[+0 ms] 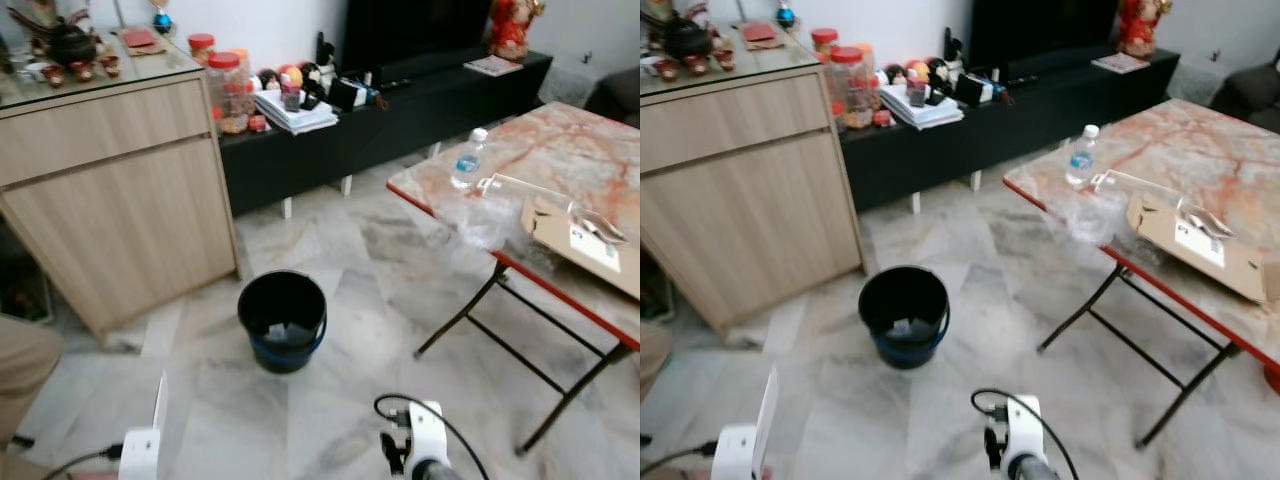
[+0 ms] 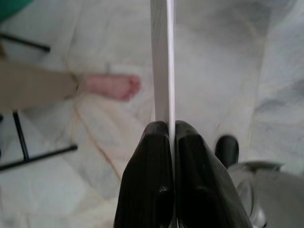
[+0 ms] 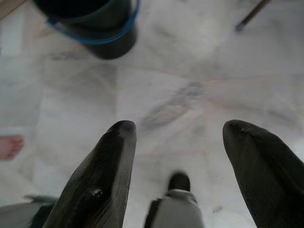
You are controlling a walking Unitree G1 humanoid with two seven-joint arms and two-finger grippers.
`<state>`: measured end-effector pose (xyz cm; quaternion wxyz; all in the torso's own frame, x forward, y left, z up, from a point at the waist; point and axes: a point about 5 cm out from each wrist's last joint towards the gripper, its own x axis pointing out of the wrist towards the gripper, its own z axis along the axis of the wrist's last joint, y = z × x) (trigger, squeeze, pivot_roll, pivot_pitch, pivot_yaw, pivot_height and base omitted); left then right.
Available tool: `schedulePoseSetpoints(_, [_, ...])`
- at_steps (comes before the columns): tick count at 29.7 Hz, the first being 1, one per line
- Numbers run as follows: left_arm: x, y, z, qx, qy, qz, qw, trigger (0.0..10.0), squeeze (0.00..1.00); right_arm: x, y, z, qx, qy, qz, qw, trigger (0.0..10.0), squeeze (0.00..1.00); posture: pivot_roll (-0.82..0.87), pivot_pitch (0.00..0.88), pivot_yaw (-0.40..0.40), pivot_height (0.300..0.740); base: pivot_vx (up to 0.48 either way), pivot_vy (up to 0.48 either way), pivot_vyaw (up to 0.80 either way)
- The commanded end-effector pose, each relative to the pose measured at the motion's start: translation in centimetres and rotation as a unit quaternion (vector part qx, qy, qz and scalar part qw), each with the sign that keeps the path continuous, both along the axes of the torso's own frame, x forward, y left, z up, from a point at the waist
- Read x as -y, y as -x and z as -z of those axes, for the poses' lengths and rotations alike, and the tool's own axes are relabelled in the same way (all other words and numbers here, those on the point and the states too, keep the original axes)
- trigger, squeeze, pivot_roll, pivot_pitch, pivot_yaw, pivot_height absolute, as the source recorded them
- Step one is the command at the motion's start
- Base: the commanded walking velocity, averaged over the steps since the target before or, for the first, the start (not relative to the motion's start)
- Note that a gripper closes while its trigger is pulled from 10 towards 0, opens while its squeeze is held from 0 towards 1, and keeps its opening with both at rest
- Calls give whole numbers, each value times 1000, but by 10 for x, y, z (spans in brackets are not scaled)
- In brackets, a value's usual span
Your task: Picking trash to rubbish bin
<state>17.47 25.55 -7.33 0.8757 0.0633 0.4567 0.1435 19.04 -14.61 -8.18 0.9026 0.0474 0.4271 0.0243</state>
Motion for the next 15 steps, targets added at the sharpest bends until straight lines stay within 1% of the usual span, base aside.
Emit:
schedulePoseSetpoints(1, [8, 0, 3, -5, 6, 7, 1000, 10000, 0, 7, 0, 0, -1, 10, -4, 1000, 10000, 0, 62, 0, -26, 740, 334, 0, 0])
schedulePoseSetpoints(2, [8, 0, 3, -5, 7, 8, 1000, 10000, 0, 7, 0, 0, 0, 17, -15, 1000, 10000, 0, 62, 0, -26, 740, 334, 0, 0])
schedulePoseSetpoints(4, [8, 0, 3, -5, 7, 8, 1000, 10000, 0, 7, 0, 0, 1, 12, -12, 1000, 10000, 0, 64, 0, -27, 740, 334, 0, 0])
schedulePoseSetpoints(6, [8, 1, 3, -6, 7, 8, 1000, 10000, 0, 6, 0, 0, 2, 12, -19, 1000, 10000, 0, 65, 0, -30, 740, 334, 0, 734])
schedulePoseSetpoints(9, [8, 1, 3, -6, 7, 8, 1000, 10000, 0, 5, 0, 0, 1, 10, -16, 1000, 10000, 0, 67, 0, -30, 740, 334, 0, 706])
schedulePoseSetpoints(15, [9, 1, 3, -6, 6, 9, 1000, 10000, 0, 6, 1, 0, -2, 11, -16, 1000, 10000, 0, 69, 0, -31, 740, 334, 0, 0])
